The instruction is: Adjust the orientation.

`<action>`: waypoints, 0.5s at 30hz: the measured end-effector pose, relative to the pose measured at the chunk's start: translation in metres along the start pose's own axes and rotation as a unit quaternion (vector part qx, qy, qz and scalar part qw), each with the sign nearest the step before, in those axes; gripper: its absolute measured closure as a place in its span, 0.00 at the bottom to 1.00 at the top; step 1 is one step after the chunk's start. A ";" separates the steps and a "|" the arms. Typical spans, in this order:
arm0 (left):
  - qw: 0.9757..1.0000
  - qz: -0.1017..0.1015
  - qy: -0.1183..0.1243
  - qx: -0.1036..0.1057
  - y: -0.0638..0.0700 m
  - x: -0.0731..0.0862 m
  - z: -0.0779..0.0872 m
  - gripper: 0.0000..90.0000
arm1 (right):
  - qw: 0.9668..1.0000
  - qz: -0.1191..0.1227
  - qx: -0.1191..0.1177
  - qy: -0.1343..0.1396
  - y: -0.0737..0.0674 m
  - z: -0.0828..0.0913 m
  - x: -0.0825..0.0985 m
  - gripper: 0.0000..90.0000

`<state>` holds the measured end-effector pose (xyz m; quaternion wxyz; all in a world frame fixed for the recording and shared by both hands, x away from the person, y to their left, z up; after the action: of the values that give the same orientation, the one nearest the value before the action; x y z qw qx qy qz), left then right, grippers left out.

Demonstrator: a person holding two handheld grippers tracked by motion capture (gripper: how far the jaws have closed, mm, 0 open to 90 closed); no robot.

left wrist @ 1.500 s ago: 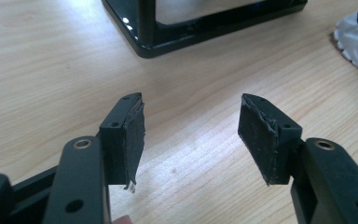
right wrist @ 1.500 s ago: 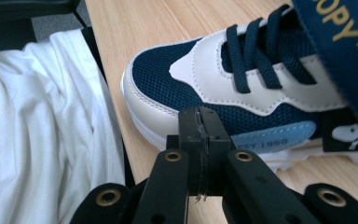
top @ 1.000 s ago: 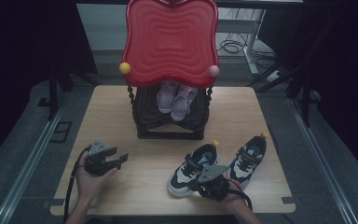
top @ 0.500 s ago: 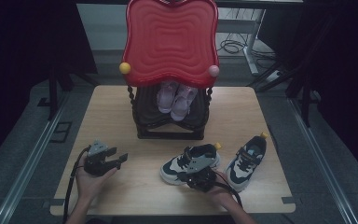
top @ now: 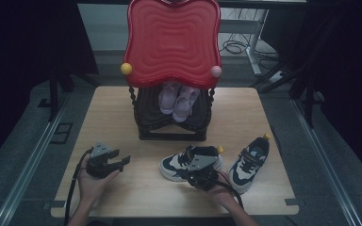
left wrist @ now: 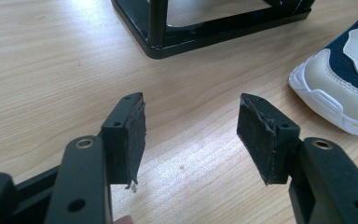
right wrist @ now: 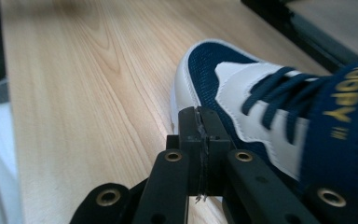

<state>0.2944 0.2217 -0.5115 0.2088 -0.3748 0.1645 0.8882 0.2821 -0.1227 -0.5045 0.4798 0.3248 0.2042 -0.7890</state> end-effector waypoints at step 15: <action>1.000 -0.004 -0.006 0.003 0.003 0.000 -0.003 0.47 | 0.996 -0.054 0.028 0.066 0.033 0.069 0.016 0.98</action>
<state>0.2946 0.2181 -0.5129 0.2147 -0.3696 0.1646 0.8890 0.2842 -0.1916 -0.4679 0.4124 0.3783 0.2306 -0.7960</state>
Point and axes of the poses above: each handheld gripper's, and its own axes: z roughly backward along the jaws, x roughly out of its underside, y roughly to its right, the point moved 1 cm from there along -z, roughly forward along the jaws, and after that the axes turned 5 degrees about -y, right-handed, at the moved point
